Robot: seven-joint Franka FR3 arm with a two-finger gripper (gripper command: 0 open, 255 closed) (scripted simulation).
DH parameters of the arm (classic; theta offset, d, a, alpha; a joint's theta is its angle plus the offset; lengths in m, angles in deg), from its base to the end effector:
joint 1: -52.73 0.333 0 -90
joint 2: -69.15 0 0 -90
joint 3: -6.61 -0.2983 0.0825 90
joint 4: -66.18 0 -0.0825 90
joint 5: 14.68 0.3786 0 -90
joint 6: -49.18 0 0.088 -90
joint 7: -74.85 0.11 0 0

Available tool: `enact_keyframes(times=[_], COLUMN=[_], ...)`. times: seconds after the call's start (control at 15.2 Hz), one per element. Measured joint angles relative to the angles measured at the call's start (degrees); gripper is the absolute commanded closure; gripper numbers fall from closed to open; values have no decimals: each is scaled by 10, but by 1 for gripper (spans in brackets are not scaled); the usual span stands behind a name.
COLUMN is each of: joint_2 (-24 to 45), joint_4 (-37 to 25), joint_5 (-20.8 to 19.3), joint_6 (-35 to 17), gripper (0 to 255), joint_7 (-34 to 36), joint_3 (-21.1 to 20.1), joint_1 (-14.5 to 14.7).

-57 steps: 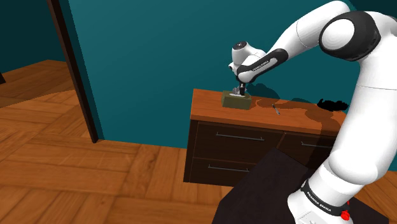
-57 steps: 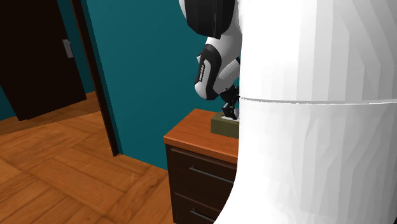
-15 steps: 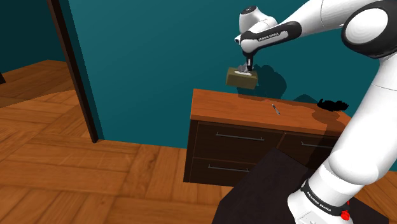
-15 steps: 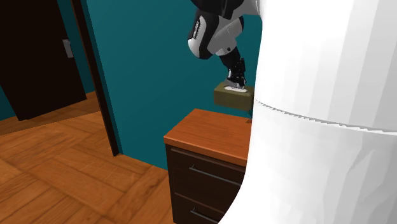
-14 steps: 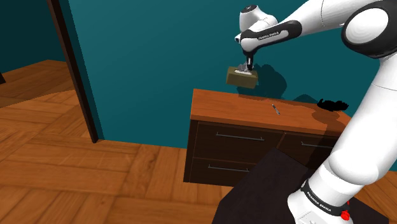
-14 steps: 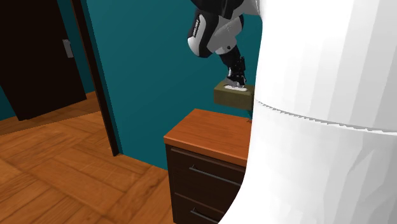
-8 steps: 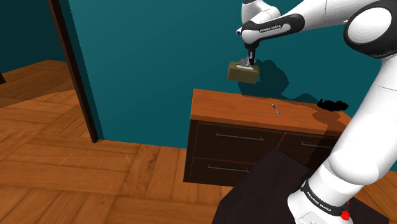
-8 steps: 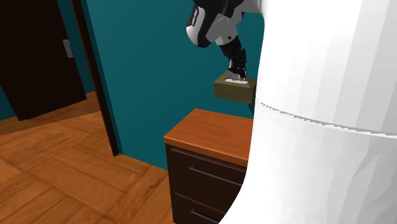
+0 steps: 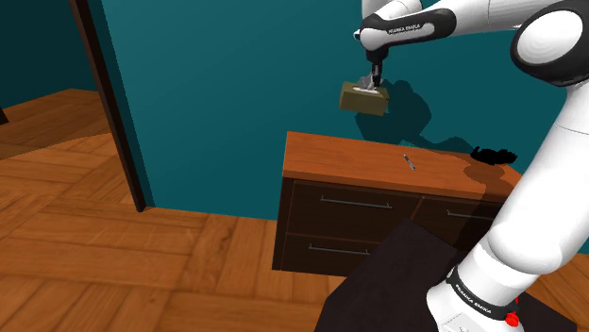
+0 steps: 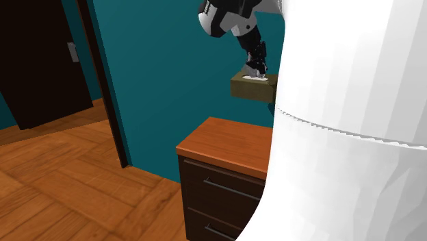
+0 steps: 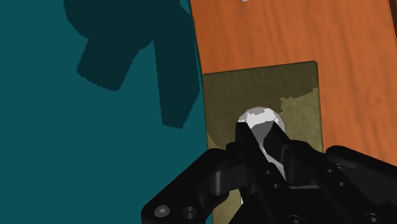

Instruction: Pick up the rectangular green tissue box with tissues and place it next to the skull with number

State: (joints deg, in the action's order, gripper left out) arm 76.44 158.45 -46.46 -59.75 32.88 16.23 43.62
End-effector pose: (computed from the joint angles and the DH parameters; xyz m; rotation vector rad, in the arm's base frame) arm 0.5695 -0.2293 0.5557 2.4756 0.6971 -0.1910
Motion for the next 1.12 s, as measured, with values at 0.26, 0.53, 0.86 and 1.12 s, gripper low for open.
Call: enact_keyframes(times=[0.26, 0.53, 0.86, 1.12], joint_2=[-35, -82, -136, -161], joint_4=[41, 109, 166, 198], joint_5=[-2, -10, -16, -18], joint_6=[-23, -63, -96, -128], gripper=[255, 255, 255, 255], joint_7=[-24, -50, -96, -138], joint_3=[15, 36, 67, 97], joint_1=[-18, -41, -68, -91])
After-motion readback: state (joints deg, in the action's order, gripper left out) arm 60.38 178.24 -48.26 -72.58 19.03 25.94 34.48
